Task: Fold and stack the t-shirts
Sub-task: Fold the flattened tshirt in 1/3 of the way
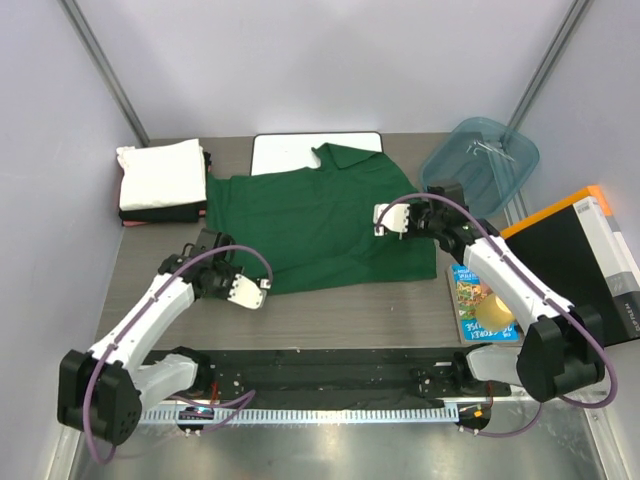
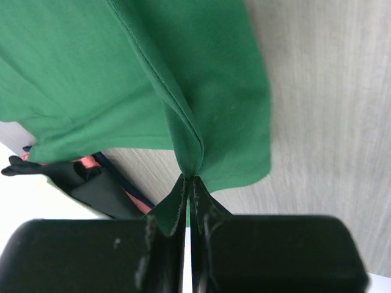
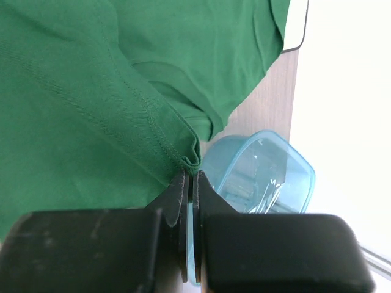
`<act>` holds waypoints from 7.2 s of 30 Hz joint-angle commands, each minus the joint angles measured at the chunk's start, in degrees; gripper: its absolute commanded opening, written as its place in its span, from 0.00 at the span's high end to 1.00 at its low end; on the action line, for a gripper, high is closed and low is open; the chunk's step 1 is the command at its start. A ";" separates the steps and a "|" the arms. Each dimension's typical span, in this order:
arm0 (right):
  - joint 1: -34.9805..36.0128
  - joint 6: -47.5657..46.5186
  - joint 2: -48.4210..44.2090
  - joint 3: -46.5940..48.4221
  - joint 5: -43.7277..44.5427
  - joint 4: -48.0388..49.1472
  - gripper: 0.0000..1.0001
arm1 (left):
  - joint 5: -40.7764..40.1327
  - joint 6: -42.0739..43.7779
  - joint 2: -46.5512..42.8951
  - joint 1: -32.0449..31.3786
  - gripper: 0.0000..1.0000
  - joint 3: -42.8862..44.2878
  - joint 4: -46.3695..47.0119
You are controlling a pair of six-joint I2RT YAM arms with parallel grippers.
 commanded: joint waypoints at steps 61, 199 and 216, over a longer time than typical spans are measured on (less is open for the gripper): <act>-3.00 33.78 45.99 36.20 21.18 22.66 0.99 | -10.72 0.42 17.02 5.85 0.00 7.59 19.99; -2.65 -4.98 -6.25 4.84 10.11 15.29 0.99 | -10.73 -8.89 6.31 -1.36 1.00 25.86 11.30; -2.65 -7.09 -19.05 14.50 13.18 24.41 0.99 | -12.57 -0.47 -6.46 -1.01 1.00 36.13 23.77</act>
